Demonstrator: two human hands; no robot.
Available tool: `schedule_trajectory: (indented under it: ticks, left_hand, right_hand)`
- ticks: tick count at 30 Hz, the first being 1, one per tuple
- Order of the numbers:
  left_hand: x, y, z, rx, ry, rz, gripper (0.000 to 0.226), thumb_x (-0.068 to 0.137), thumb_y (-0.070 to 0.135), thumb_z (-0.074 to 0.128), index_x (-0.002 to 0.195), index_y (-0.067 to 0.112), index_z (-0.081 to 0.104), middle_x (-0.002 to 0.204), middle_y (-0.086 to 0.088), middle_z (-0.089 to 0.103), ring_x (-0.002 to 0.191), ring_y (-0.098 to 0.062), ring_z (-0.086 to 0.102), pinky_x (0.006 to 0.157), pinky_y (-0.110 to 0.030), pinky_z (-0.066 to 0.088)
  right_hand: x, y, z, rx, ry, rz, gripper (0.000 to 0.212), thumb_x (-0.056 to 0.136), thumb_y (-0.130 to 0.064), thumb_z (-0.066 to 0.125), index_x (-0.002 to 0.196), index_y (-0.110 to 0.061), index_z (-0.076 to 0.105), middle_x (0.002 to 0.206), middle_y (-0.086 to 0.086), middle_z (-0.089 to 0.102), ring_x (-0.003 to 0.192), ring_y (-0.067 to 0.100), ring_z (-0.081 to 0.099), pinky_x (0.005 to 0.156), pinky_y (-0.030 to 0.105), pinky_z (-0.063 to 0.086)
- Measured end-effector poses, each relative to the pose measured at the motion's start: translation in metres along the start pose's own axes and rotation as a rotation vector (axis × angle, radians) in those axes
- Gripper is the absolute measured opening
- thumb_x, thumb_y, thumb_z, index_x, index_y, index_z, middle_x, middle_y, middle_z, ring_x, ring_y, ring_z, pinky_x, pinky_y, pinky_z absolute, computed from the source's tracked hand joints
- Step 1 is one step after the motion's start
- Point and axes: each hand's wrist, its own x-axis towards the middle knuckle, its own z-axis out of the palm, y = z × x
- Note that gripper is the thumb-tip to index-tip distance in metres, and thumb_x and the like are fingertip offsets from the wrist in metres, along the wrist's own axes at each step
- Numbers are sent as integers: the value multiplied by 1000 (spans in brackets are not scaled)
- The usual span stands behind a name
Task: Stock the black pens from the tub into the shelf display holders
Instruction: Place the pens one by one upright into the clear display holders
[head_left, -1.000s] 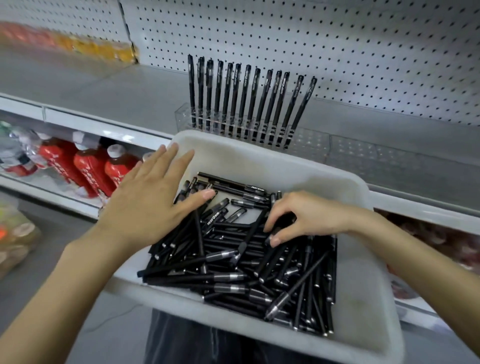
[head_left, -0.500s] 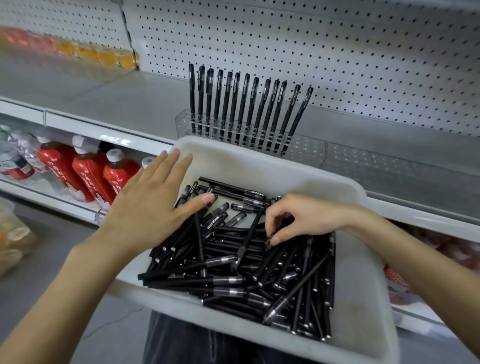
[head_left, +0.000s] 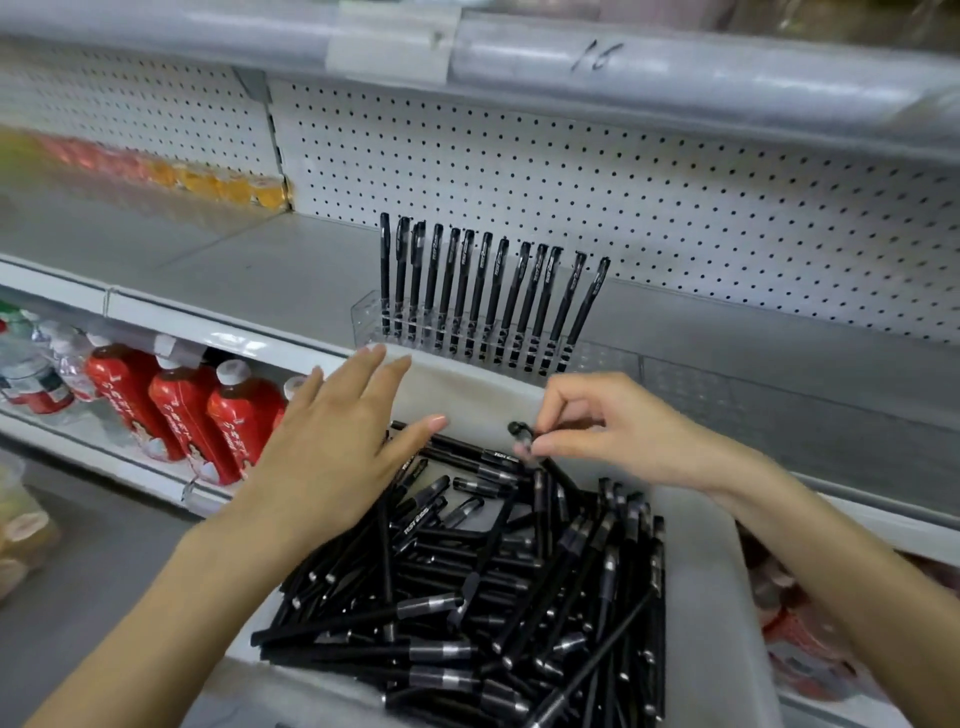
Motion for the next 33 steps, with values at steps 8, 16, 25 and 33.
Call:
schedule_trajectory:
  ticks: [8,16,25,33]
  left_hand:
    - [41,43,5,58,-35,178,73,89,64,19,151,25,10,159,6,3,144,-10,3,114,-28,-4]
    - [62,66,43,85,-68,255,84,82,70,-1,151,23,5,156,3,11,144,-9,2,118,-39,-4]
    - [64,59,62,172,-5,288,85,87,70,0,150,15,18,156,-3,22,144,-16,17,115,-45,4]
    - [65,54,79,231,75,301,85,92,69,9,146,7,29,152,-7,31,140,-20,29,115,-50,20]
  right_hand:
    - [-3,-25,-59,209,446,-76,32,71,-17,68,102,-19,64,89,3,74,88,17,70,83,22,53]
    - [11,-20,-86,263,514,-94,21,87,-2,59,96,-18,69,96,-11,73,89,6,66,76,19,54]
    - [16,-7,-113,327,628,-118,13,75,-19,64,86,-12,61,85,0,74,75,14,68,69,23,52]
    - [24,9,-118,103,791,-83,21,80,-8,71,76,-17,53,68,-7,72,62,6,67,63,17,52]
